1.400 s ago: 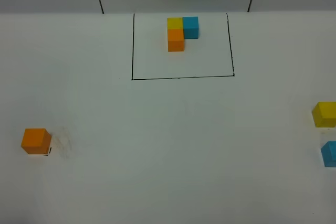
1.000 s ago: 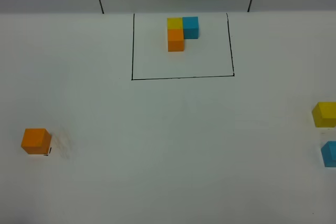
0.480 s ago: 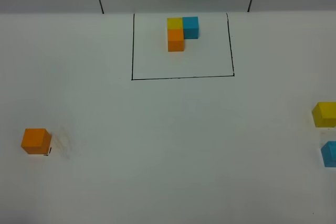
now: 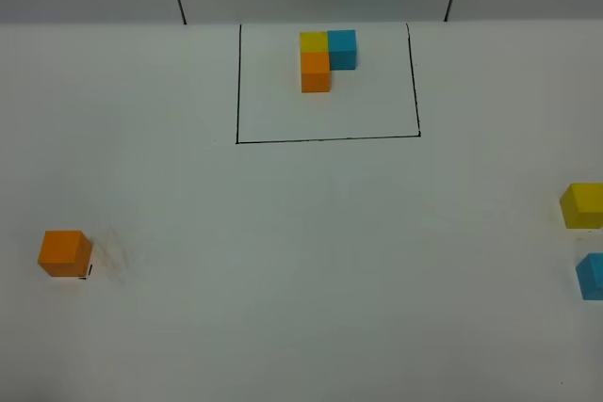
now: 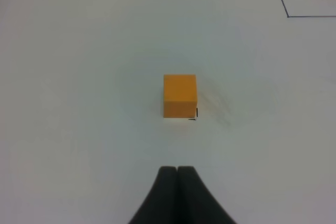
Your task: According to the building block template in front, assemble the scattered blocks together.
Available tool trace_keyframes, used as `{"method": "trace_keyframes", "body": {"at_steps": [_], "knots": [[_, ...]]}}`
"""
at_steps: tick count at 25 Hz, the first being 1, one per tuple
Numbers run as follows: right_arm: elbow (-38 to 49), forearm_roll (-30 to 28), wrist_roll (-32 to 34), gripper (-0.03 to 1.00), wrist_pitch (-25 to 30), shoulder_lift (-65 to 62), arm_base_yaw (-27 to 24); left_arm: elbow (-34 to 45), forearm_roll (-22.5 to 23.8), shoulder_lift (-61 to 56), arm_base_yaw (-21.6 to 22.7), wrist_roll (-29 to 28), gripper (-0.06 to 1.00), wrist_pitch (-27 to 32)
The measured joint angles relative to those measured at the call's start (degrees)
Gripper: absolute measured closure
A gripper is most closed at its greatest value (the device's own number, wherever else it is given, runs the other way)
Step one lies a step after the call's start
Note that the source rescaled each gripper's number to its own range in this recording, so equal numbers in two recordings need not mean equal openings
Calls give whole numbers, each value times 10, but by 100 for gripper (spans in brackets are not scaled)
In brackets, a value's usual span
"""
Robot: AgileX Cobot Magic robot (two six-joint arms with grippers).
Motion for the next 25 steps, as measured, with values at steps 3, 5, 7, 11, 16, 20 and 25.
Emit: {"method": "trace_keyframes", "body": {"at_steps": [3,5,7,11,16,20,25], "knots": [[0,0,0,96,0,0,0,0,0,0,0,0,94,0],[0,0,0,96,0,0,0,0,0,0,0,0,94,0],[0,0,0,96,0,0,0,0,0,0,0,0,94,0],[0,0,0,96,0,0,0,0,0,0,0,0,94,0],[0,0,0,96,0,0,0,0,0,0,0,0,94,0],[0,0,0,96,0,0,0,0,0,0,0,0,91,0],[0,0,0,96,0,0,0,0,0,0,0,0,68,0]]}}
